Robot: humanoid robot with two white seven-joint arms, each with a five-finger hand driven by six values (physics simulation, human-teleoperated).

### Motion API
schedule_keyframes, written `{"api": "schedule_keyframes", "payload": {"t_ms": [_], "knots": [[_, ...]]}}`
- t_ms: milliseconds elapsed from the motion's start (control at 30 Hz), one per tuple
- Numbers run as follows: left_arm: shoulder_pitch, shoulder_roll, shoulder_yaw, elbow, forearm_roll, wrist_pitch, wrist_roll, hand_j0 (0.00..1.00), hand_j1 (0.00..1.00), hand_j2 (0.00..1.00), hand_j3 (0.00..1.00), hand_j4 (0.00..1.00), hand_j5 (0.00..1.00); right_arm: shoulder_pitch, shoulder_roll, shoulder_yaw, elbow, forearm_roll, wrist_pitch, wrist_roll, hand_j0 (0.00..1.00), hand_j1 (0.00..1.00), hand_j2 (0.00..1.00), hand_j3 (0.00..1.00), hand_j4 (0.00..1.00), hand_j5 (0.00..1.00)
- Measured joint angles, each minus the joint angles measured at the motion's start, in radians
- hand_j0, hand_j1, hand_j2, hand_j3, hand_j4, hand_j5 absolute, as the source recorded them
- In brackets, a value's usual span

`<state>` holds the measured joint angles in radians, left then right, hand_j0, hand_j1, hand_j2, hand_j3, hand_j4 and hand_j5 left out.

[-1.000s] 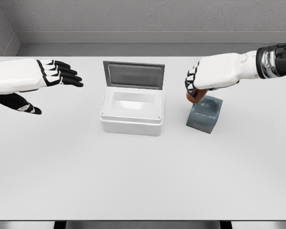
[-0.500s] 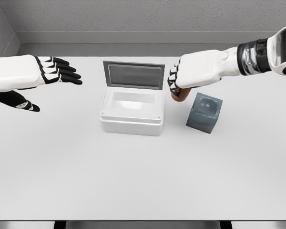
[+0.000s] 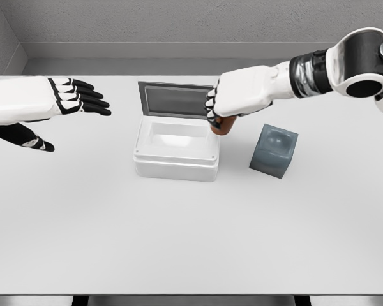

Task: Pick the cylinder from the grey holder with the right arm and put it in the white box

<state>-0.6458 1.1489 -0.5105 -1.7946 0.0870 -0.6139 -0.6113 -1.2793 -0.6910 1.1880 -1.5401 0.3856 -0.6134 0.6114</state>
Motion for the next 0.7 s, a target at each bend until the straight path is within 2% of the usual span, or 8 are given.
{"api": "schedule_keyframes", "payload": {"t_ms": [367, 700], "knots": [[0.0, -0.003, -0.001, -0.003, 0.001, 0.0, 0.0, 1.0, 1.0, 1.0, 1.0, 1.0, 1.0, -0.012, 0.08, 0.005, 0.04, 0.021, 0.0, 0.0, 0.51, 0.51, 0.51, 0.51, 0.51, 0.51], [0.0, 0.0, -0.001, -0.004, 0.0, 0.0, 0.0, 1.0, 1.0, 1.0, 1.0, 1.0, 1.0, -0.011, 0.11, 0.006, 0.087, 0.036, 0.0, 0.0, 0.51, 0.51, 0.51, 0.51, 0.51, 0.51]]}}
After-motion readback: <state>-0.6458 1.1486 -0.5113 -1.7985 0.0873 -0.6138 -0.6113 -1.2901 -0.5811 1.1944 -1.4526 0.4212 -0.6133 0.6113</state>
